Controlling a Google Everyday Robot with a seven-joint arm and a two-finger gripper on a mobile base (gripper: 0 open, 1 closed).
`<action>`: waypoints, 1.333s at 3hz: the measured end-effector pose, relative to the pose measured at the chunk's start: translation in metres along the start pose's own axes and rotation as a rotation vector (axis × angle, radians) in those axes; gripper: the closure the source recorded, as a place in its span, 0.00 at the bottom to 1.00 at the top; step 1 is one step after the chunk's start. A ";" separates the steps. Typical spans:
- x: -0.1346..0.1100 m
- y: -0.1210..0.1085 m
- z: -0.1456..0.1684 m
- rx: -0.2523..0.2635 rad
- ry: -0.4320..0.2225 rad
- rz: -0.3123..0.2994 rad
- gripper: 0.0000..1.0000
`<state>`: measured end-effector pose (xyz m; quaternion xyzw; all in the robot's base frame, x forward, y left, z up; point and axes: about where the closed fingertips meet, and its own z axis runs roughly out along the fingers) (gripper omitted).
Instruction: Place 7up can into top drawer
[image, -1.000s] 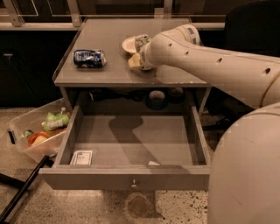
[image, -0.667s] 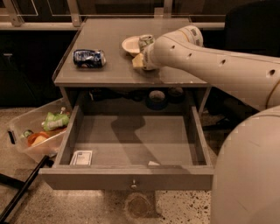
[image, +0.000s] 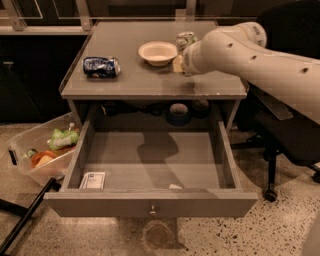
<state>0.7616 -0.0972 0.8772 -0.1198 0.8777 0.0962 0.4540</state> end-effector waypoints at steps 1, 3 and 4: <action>-0.002 -0.013 -0.051 -0.049 0.020 -0.001 1.00; 0.080 0.002 -0.088 -0.292 0.269 -0.109 1.00; 0.151 0.026 -0.099 -0.401 0.480 -0.229 1.00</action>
Offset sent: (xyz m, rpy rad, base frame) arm -0.1541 -0.0647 -0.0143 -0.0741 0.3739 0.4222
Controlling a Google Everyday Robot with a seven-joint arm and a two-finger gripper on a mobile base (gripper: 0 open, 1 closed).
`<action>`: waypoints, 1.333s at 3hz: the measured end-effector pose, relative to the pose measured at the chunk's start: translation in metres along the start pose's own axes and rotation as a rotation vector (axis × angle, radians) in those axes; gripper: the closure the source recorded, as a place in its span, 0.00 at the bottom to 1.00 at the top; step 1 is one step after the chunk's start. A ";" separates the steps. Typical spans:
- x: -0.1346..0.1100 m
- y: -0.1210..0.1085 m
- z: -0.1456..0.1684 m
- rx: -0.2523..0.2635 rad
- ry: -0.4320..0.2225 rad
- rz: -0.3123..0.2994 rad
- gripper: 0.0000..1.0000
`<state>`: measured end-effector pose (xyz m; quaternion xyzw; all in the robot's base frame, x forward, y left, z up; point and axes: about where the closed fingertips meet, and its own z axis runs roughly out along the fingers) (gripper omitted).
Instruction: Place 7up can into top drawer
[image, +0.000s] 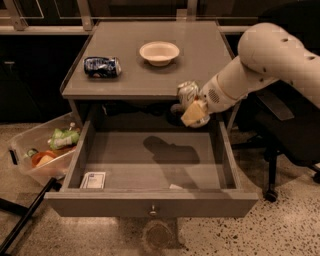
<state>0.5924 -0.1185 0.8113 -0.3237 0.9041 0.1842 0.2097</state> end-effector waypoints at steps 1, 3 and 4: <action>0.018 0.009 0.002 -0.036 0.066 -0.003 1.00; 0.022 0.019 0.021 -0.070 0.066 -0.016 1.00; 0.038 0.047 0.063 -0.134 0.084 -0.044 1.00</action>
Offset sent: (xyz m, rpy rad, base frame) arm -0.0183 -0.0015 -0.0089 -0.0196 0.0647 0.0334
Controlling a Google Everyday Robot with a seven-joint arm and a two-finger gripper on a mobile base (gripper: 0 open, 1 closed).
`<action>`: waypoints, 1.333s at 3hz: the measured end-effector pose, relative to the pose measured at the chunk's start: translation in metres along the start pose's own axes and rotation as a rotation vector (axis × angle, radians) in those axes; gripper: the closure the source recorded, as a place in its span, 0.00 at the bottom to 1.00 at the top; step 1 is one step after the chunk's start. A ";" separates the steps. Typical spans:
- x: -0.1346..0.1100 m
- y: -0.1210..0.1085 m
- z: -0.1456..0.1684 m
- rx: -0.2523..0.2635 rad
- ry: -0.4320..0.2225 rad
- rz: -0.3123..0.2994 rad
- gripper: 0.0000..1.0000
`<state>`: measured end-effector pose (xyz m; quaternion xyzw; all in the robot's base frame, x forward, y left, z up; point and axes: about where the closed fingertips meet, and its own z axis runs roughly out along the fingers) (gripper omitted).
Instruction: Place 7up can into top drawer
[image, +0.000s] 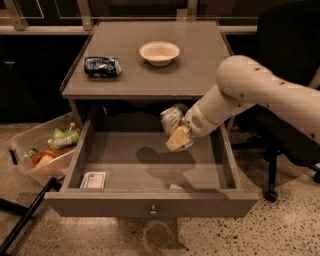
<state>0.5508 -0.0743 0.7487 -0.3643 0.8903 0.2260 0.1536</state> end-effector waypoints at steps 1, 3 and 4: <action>0.011 0.023 0.049 -0.034 0.028 -0.023 1.00; 0.008 0.043 0.111 0.001 0.051 -0.037 0.58; 0.002 0.047 0.132 0.020 0.075 -0.029 0.35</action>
Offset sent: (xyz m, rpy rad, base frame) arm -0.0348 0.0908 -0.1025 -0.0331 0.0105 0.0463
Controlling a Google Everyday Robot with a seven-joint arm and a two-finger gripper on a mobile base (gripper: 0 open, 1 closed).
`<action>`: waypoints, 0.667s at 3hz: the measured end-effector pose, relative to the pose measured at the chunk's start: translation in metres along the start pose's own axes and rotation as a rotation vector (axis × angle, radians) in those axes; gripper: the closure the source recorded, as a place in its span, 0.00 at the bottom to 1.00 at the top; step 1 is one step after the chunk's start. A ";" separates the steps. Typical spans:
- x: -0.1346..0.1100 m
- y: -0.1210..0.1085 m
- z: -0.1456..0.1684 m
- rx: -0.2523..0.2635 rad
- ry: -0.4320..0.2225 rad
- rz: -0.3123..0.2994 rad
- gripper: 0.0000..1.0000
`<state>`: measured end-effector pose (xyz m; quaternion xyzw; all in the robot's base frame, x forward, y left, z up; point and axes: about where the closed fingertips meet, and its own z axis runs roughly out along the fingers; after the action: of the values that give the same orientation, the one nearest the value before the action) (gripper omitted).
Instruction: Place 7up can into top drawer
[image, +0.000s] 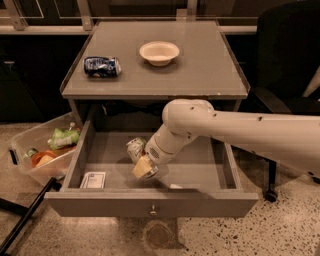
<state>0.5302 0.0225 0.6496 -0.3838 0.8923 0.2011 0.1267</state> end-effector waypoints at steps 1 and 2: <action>-0.005 0.001 0.014 0.003 0.020 0.018 0.11; -0.007 0.001 0.022 -0.016 0.029 0.052 0.00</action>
Offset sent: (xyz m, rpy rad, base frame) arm 0.0109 0.0189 -0.0218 0.0049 0.0887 -0.0630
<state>0.5363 0.0376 0.6334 -0.3642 0.9022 0.2058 0.1054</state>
